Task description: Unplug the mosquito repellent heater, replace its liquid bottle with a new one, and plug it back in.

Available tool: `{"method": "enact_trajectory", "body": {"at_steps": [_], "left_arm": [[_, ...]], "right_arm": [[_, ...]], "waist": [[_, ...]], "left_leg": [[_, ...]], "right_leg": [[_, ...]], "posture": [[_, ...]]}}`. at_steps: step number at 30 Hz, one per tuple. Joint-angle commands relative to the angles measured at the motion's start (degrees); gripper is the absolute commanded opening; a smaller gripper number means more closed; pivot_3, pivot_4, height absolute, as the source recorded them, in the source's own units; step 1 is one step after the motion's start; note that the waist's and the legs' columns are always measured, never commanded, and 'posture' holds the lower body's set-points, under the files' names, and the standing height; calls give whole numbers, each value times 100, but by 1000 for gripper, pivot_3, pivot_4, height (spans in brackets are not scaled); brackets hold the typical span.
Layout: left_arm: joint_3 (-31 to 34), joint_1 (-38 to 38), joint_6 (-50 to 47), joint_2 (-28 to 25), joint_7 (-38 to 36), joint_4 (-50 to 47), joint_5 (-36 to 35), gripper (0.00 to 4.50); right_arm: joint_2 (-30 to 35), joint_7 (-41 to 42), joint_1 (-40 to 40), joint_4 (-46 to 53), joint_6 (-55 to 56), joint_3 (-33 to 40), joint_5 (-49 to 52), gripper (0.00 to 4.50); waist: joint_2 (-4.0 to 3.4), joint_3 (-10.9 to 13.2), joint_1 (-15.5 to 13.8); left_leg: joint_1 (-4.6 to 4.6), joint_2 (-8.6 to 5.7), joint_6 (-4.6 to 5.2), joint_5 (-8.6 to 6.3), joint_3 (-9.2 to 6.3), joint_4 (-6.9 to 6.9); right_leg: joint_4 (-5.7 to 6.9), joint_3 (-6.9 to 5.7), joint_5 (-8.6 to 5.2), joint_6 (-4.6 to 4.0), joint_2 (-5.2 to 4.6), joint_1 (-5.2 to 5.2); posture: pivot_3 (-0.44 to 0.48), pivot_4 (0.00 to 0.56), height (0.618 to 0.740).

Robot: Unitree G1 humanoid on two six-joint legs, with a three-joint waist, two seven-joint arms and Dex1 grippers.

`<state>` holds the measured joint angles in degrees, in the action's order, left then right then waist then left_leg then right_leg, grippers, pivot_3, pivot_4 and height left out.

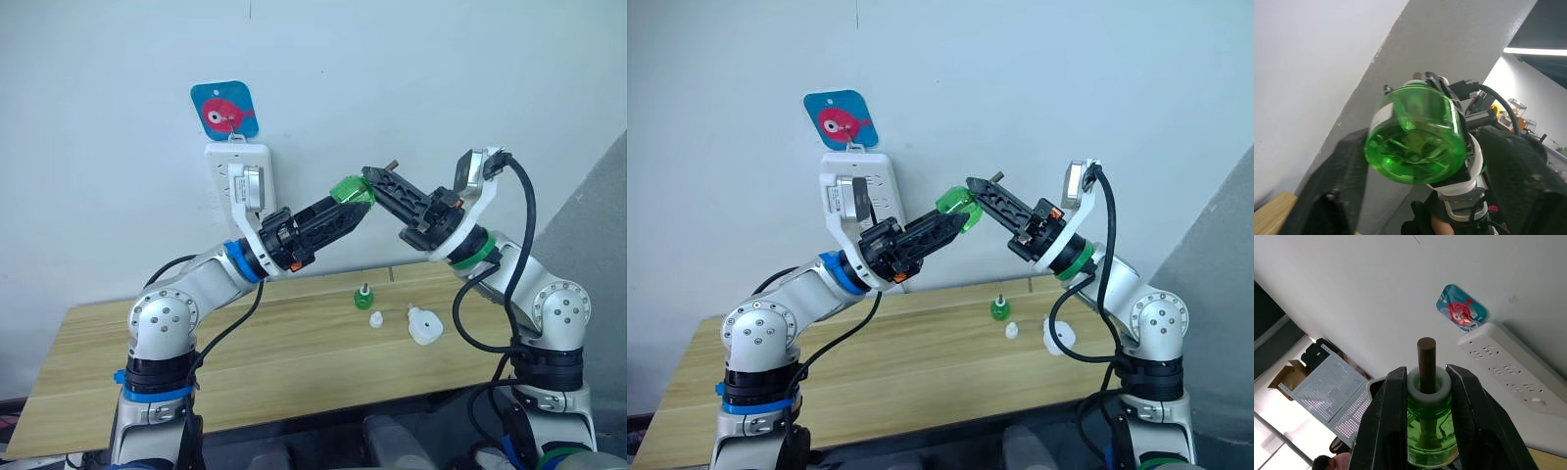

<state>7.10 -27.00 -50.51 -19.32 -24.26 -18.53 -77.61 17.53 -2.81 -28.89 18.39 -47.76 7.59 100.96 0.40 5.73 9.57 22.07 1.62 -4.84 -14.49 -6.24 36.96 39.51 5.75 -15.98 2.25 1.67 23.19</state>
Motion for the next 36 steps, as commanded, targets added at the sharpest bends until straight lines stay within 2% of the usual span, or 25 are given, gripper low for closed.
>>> {"method": "enact_trajectory", "body": {"at_steps": [1, 2, 3, 14, 20, 25, 36], "left_arm": [[68, -76, 122, 56, 19, -96, -33, 2550], [76, -77, 137, 71, 38, -88, -19, 2303], [84, -80, 150, 87, 63, -76, -3, 2244], [114, -95, 231, 210, 263, -81, 98, 2244], [190, 3, 74, 176, 211, 1, -295, 2244], [130, 21, 117, 52, 153, -49, -34, 3895], [159, -85, 168, 189, 329, -16, -142, 3927]], "right_arm": [[26, -18, -166, 198, 123, -15, 180, 816], [33, -21, -165, 199, 129, -16, 182, 816], [40, -20, -164, 200, 132, -19, 181, 816], [77, 29, -131, 204, 187, -57, 103, 816], [98, 55, -127, 193, 203, -53, 94, 816], [136, 84, -103, 197, 206, -72, 95, 816], [171, 174, -93, 137, 198, -88, 32, 816]], "waist": [[0, 0, -1], [0, 0, -1], [0, 0, -2], [0, 0, -2], [-1, 0, -1], [-1, -1, -1], [-1, -1, -3]], "left_leg": [[0, 0, 0, 0, 0, 0], [0, 0, 0, 0, 0, 0], [0, 0, 0, 0, 0, 0], [0, 0, 0, 0, 1, 0], [0, 0, 0, 0, 0, 0], [0, 0, 0, 0, 0, 0], [0, 0, 0, 0, 1, 0]], "right_leg": [[0, 0, 0, 0, 0, 0], [-1, 0, 0, 0, 0, 0], [-1, 0, 0, 0, 0, 0], [-1, 0, 0, 0, 0, 0], [-1, 0, 0, 0, 0, 0], [-1, 0, 0, 0, 0, 0], [-1, 0, 0, 0, 0, 0]], "posture": [[-158, 33, 728], [-158, 33, 728], [-158, 32, 728], [-158, 31, 728], [-157, 30, 728], [-157, 30, 728], [-153, 31, 728]]}}
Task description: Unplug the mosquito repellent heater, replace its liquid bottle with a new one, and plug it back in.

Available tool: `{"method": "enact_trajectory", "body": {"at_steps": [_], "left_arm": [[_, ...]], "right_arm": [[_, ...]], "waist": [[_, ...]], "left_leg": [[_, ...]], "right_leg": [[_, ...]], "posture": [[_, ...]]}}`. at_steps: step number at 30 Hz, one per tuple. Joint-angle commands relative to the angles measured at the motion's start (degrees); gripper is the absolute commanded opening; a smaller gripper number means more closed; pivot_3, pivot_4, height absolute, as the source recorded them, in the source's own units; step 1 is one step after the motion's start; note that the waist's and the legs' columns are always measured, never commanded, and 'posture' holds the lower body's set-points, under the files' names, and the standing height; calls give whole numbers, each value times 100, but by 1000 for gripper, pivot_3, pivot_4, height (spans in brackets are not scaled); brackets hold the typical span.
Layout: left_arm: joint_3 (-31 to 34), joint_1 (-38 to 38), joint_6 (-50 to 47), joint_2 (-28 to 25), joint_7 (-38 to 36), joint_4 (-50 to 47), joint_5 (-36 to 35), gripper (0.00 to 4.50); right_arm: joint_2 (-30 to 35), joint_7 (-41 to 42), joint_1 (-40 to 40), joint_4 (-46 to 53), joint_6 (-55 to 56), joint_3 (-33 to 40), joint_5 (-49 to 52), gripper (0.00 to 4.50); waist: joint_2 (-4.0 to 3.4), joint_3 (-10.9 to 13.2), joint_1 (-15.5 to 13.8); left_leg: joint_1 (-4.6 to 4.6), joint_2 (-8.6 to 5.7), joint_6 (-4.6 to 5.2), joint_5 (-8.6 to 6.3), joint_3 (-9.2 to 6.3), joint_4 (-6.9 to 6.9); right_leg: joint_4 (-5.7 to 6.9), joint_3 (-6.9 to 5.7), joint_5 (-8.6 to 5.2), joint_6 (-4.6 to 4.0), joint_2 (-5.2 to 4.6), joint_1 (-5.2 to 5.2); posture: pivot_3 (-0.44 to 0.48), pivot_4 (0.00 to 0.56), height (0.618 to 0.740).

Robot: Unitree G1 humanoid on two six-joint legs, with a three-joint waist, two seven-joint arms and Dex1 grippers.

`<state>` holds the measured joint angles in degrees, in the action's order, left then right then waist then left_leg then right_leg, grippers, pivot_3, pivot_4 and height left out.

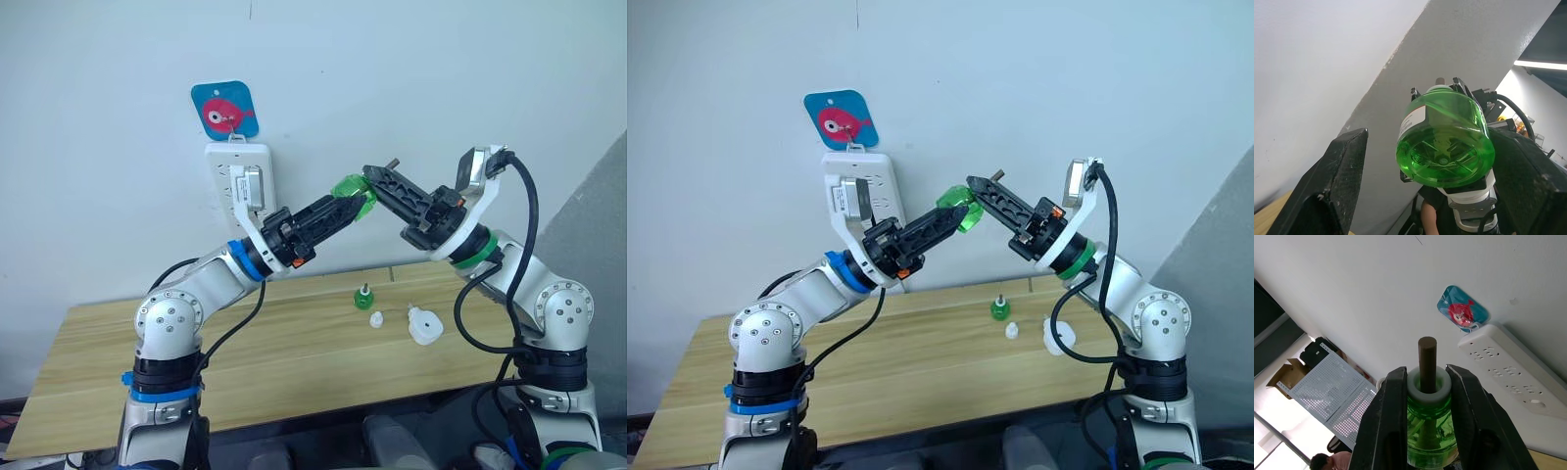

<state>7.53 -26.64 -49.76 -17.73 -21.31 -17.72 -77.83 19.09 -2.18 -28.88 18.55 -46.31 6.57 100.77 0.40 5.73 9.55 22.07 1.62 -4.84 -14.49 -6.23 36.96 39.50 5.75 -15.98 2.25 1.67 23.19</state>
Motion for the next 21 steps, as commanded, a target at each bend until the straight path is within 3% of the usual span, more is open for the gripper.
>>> {"method": "enact_trajectory", "body": {"at_steps": [1, 4, 11, 21], "left_arm": [[105, -135, 93, 29, 17, -96, -114, 3927], [66, -125, 84, 45, -19, -123, -121, 3927], [-3, -142, 115, 101, -42, -138, -49, 2276], [-19, -84, 142, 116, -76, -169, 34, 2277]], "right_arm": [[14, 118, -96, 115, 53, 15, 40, 816], [2, 137, -79, 127, 53, 8, 15, 816], [9, 159, -76, 129, 42, 1, 2, 816], [48, 162, -48, 173, -5, -43, 50, 816]], "waist": [[0, 0, -1], [0, 0, -1], [0, 0, 0], [0, 0, 0]], "left_leg": [[0, 0, 0, 0, 0, 0], [0, 0, 0, 0, 0, 0], [0, 0, 0, 0, 0, 0], [0, 0, 0, 0, 0, 0]], "right_leg": [[0, 0, 0, 0, 0, 0], [0, 0, 0, 0, 0, 0], [0, 0, 0, 0, 0, 0], [0, 0, 0, 0, 0, 0]], "posture": [[-153, 31, 728], [-151, 27, 728], [-153, 26, 728], [-152, 27, 728]]}}
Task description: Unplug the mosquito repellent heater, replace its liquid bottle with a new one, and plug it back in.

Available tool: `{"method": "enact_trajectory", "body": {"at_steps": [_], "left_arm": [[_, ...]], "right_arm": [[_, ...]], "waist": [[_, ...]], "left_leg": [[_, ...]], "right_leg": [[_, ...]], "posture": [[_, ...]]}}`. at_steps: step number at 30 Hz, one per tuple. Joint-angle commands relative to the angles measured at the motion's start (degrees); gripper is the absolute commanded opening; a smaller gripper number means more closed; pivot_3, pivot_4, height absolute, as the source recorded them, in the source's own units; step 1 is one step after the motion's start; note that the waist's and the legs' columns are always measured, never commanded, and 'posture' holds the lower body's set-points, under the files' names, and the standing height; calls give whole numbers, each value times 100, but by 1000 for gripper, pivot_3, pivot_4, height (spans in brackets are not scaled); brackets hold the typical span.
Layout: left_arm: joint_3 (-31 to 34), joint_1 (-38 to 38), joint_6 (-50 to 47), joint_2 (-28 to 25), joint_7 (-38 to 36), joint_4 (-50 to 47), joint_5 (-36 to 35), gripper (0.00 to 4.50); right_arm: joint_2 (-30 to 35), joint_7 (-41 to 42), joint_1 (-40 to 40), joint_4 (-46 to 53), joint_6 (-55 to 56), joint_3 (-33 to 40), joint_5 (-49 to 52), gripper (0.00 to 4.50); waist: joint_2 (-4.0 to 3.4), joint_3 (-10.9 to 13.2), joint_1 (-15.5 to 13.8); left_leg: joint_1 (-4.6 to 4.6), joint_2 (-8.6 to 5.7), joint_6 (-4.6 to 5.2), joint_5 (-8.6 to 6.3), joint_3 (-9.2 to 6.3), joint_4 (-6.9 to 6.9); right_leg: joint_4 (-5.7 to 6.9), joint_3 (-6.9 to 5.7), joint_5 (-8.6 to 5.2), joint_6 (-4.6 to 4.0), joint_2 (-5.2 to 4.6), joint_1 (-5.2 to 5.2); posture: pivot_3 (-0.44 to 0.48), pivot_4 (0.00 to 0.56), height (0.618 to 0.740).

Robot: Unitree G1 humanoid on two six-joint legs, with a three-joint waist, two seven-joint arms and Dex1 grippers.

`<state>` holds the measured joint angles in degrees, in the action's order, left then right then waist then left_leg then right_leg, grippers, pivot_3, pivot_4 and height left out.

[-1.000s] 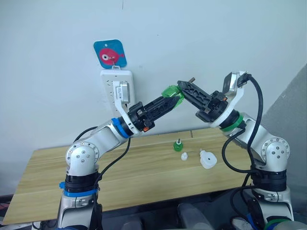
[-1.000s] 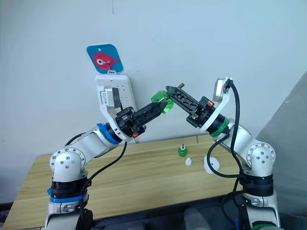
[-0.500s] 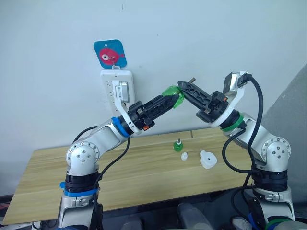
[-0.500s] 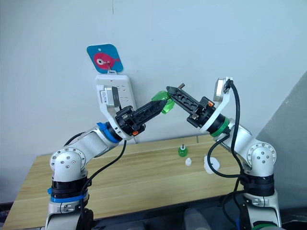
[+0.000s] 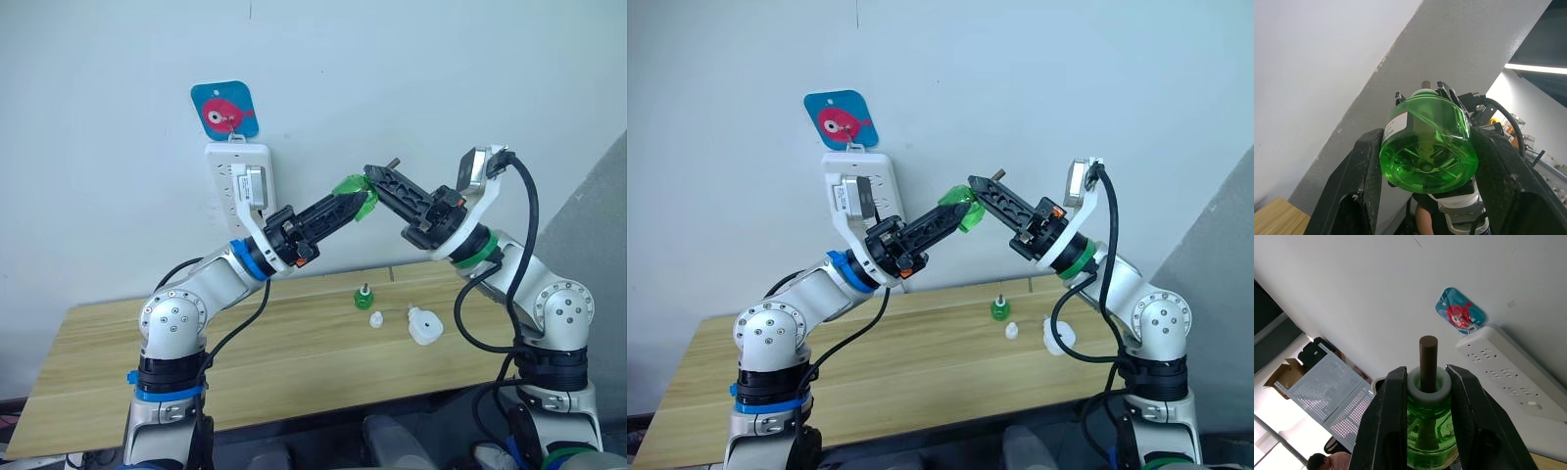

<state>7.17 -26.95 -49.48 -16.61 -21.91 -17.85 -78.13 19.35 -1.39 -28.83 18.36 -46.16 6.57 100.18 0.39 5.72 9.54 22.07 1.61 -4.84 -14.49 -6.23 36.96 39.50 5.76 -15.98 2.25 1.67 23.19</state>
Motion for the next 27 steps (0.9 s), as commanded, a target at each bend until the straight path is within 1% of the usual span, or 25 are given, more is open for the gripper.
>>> {"method": "enact_trajectory", "body": {"at_steps": [1, 3, 4, 5, 8, 10, 12, 15, 16, 17, 19, 20, 22, 24, 26, 27], "left_arm": [[15, -41, 116, -10, -35, -156, 98, 2277], [25, -10, 121, -31, -73, -141, 153, 2277], [32, 6, 122, -42, -94, -128, 176, 2277], [39, 21, 121, -57, -123, -114, 206, 2277], [76, 36, 111, -89, -171, -89, 251, 2277], [102, 49, 90, -138, -221, -71, 259, 2277], [131, 85, 73, -218, -295, -50, 290, 2277], [188, 173, 16, -438, -459, 6, 333, 2277], [204, 209, 4, -519, -522, 23, 353, 2277], [215, 262, -9, -615, -602, 29, 381, 2277], [217, 404, -54, -814, -816, 18, 447, 2277], [210, 448, -58, -873, -890, 11, 479, 2277], [179, 549, -37, -980, -1062, -9, 571, 2277], [152, 619, 1, -1014, -1193, -1, 683, 2277], [105, 675, 38, -1022, -1308, 10, 836, 2277], [75, 709, 62, -1035, -1372, 10, 940, 2277]], "right_arm": [[12, 66, -44, 191, -10, -41, 148, 816], [-4, 8, -30, 188, 36, -21, 136, 1574], [4, 5, -28, 189, 38, -14, 142, 1826], [17, -15, -24, 189, 42, -1, 159, 2225], [101, -40, -16, 211, 37, 45, 128, 3326], [224, -63, 34, 219, 20, 100, 36, 3976], [421, -142, 129, 234, 6, 171, -110, 4050], [999, -54, 447, 332, -102, 386, -506, 4050], [1201, -1, 586, 383, -137, 462, -647, 4050], [1418, 41, 753, 465, -166, 535, -835, 4050], [1962, 236, 1159, 690, -237, 579, -1557, 4050], [2133, 320, 1286, 766, -244, 566, -1827, 4050], [2631, 459, 1610, 923, -267, 267, -2801, 4050], [3024, 524, 1821, 979, -423, -22, -3500, 4050], [3290, 623, 1841, 954, -716, -166, -3736, 4418], [3420, 720, 1811, 949, -858, -248, -3852, 4500]], "waist": [[0, 0, 0], [0, 0, 0], [0, 0, 1], [0, 0, 2], [0, 0, -1], [0, 0, -2], [0, 0, -9], [0, 1, -25], [2, 2, -30], [2, 6, -35], [1, 7, -47], [1, 8, -60], [-2, 22, -69], [0, 39, -72], [0, 60, -73], [-2, 85, -74]], "left_leg": [[0, 0, 0, 0, 0, 0], [0, 0, 0, 0, 0, 0], [0, 0, 0, 0, 0, 0], [0, 0, 0, 0, 0, 0], [0, 0, 0, 0, 0, 0], [0, 0, 0, 0, 0, 0], [0, 0, 0, 0, 0, 0], [0, 0, 0, 0, 1, -2], [2, 0, 0, 0, 1, -2], [2, -1, 0, 0, 1, -3], [2, 0, 1, -1, 4, -4], [1, -1, 1, -1, 5, -5], [-1, 1, 2, -1, 8, -6], [-3, 1, 2, -1, 12, -7], [-4, 3, 2, -1, 15, -6], [-4, 3, 2, -1, 18, -6]], "right_leg": [[0, 0, 0, 0, 0, 0], [0, 0, 0, 0, 0, 0], [0, 0, 0, 0, 0, 0], [0, 0, 0, 0, 0, 0], [0, 0, 0, 0, 0, 0], [-1, 0, 0, 0, 0, 0], [-2, 0, 0, 0, 0, 0], [-5, 1, -1, 1, 0, 0], [-6, 0, -1, 1, 0, 0], [-8, 1, -1, 1, 0, 0], [-13, 2, -2, 1, 0, 0], [-14, 3, -3, 0, 0, 0], [-19, 5, -5, -2, 2, 0], [-27, 9, -6, -1, 3, -2], [-35, 11, -6, -2, 4, -5], [-35, 14, -6, -2, 4, -5]], "posture": [[-152, 27, 728], [-153, 30, 728], [-153, 30, 728], [-153, 30, 728], [-158, 41, 728], [-156, 46, 728], [-153, 51, 728], [-153, 56, 728], [-153, 70, 728], [-155, 79, 728], [-161, 84, 728], [-161, 84, 728], [-170, 100, 728], [-176, 115, 728], [-183, 132, 728], [-187, 141, 728]]}}
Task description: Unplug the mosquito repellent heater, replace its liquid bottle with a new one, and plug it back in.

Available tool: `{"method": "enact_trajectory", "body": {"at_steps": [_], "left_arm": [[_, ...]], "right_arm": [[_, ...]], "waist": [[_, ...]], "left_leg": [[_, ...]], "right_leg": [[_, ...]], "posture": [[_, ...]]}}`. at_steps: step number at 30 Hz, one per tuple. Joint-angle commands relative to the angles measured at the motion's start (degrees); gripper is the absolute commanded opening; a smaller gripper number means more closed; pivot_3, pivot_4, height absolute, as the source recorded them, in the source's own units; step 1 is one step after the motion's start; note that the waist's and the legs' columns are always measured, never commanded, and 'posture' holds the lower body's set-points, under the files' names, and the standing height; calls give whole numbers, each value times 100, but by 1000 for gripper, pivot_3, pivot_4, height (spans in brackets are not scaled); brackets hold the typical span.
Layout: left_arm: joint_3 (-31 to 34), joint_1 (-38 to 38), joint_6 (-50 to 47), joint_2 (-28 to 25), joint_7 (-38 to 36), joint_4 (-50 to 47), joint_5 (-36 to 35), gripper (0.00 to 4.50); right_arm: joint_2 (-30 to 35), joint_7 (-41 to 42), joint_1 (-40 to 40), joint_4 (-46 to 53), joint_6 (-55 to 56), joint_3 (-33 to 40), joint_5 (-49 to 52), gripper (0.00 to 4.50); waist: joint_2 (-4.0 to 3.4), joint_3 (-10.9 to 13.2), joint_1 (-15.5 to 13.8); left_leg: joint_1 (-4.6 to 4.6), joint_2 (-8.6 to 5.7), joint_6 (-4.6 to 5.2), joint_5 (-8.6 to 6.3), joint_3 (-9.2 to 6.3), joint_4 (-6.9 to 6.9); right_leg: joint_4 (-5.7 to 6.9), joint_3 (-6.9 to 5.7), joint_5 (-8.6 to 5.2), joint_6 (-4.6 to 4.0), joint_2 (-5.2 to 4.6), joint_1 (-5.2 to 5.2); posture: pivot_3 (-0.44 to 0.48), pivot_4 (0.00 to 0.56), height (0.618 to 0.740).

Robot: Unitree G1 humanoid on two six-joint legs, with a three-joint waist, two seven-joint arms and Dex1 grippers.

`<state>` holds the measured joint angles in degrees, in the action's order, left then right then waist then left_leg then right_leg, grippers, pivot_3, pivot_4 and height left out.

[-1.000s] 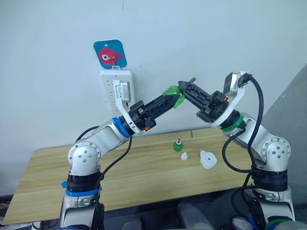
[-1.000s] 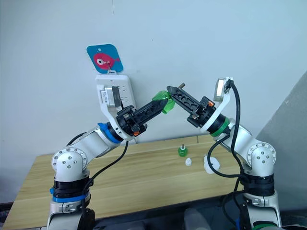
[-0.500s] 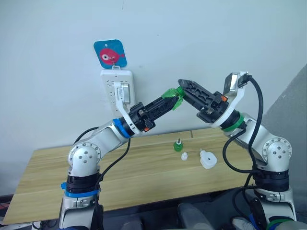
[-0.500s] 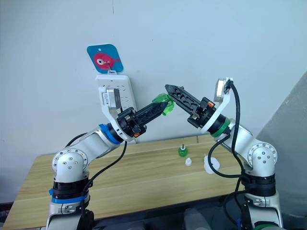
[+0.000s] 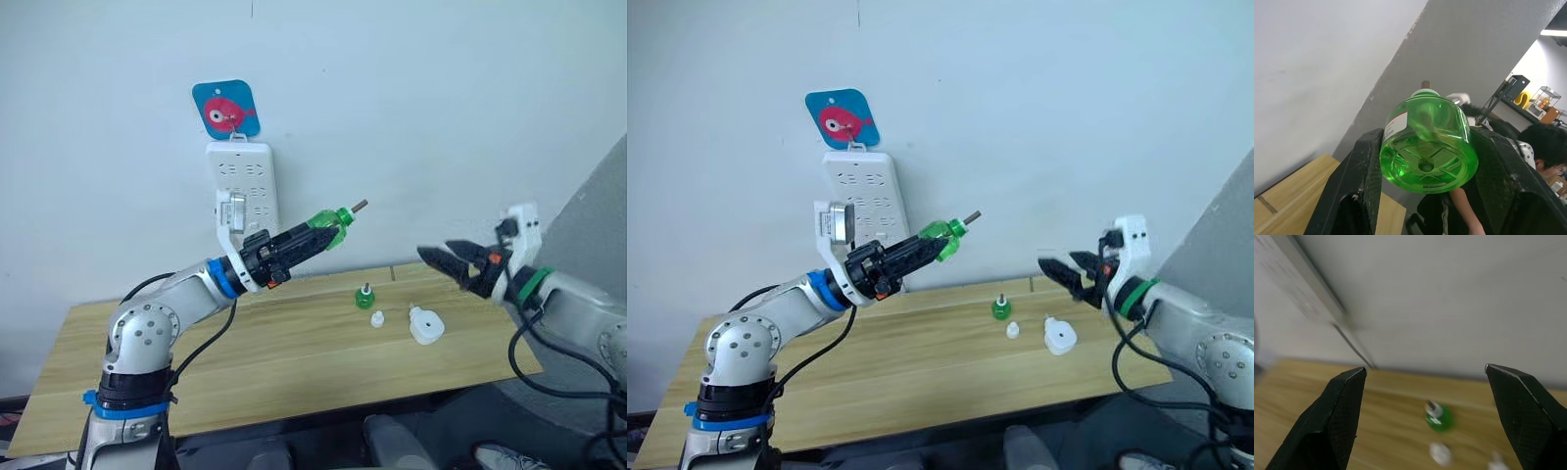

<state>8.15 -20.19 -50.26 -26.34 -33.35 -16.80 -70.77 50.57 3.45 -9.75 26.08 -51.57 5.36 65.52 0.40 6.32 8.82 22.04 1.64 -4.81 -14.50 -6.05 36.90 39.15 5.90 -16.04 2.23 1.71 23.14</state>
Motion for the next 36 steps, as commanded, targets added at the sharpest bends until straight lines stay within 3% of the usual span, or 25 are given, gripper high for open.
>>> {"method": "enact_trajectory", "body": {"at_steps": [1, 7, 13, 17, 24, 36], "left_arm": [[-53, 68, 159, -87, -300, -106, 307, 2277], [-446, 353, 650, -605, -1222, -104, 1423, 2277], [-608, 550, 1108, -681, -1618, -23, 2129, 2277], [-582, 778, 1224, -630, -1635, -139, 2315, 2277], [-576, 1109, 1325, -607, -1619, -382, 2500, 2277], [-553, 1368, 1336, -469, -1414, -699, 2547, 2277]], "right_arm": [[414, 328, -141, 177, -445, -220, -527, 4500], [646, 781, -967, -219, -1344, -1234, -1504, 4500], [451, 1322, -1938, -968, -1743, -2155, -2524, 4500], [307, 1629, -2181, -1509, -1581, -2652, -3293, 4500], [-123, 2121, -2441, -1839, -2031, -2903, -3756, 4500], [-726, 2553, -2813, -2568, -1990, -3327, -4598, 4500]], "waist": [[-5, 54, -2], [7, 305, 15], [29, 569, -72], [31, 692, -87], [34, 894, -106], [46, 993, -203]], "left_leg": [[-1, 0, 0, 0, 3, 0], [-2, 3, 0, 0, 9, -1], [14, 3, 0, 0, 14, 4], [45, 4, 2, -1, 5, 3], [80, 2, 9, -5, -1, 9], [81, 2, 9, -5, -3, 10]], "right_leg": [[-3, 4, 0, 0, 0, -2], [-5, 10, 1, 0, 1, 1], [-8, 16, 4, 4, 0, 11], [-9, 9, 5, 5, -1, 36], [-6, -5, 14, -7, -13, 61], [-6, -11, 12, -1, -17, 62]], "posture": [[-190, 151, 728], [-199, 199, 728], [-196, 245, 728], [-184, 268, 728], [-156, 302, 728], [-104, 306, 728]]}}
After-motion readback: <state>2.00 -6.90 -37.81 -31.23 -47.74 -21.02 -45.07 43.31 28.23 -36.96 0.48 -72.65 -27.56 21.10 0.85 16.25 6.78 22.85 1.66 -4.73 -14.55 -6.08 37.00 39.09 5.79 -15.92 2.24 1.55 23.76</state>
